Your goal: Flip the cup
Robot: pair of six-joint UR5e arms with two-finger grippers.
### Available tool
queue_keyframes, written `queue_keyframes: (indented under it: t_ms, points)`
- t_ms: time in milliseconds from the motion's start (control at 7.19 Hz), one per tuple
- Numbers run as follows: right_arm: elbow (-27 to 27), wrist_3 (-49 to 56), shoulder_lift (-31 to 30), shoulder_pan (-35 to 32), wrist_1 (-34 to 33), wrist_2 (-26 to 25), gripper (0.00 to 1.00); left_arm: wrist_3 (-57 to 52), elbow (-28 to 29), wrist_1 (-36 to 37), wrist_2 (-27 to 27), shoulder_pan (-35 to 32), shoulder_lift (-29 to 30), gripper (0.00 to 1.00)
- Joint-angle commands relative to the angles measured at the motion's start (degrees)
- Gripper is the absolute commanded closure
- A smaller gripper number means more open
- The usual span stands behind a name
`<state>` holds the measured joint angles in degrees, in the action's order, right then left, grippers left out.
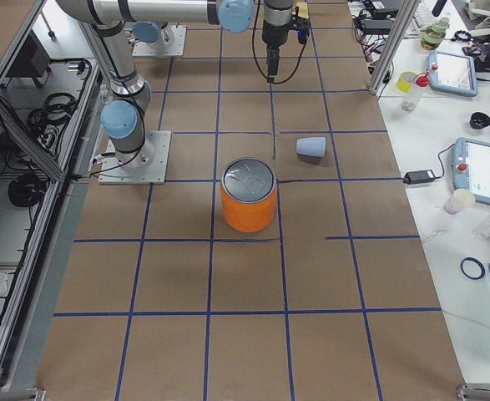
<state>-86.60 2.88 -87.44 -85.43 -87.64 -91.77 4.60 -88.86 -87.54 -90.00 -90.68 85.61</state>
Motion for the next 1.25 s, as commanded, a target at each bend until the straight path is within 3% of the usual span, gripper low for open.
queue_keyframes:
  t_ms: [0,557,835,1113]
  points:
    - [-0.58,-0.50,3.74,0.43,-4.77,-0.25,0.00,0.06,0.00,0.00,0.00,-0.03,0.00,0.00]
    - [-3.40,0.37,17.18,4.04,-27.95,0.54,0.00,0.06,0.00,0.00,0.00,0.06,0.00,0.00]
    - [-3.40,0.28,24.65,4.04,-36.67,0.28,0.00,0.06,-0.09,0.00,0.00,-0.03,0.00,0.00]
    - [-3.31,0.02,28.19,4.04,-39.71,0.01,0.00,-0.02,0.00,0.00,0.00,-0.03,0.00,0.00]
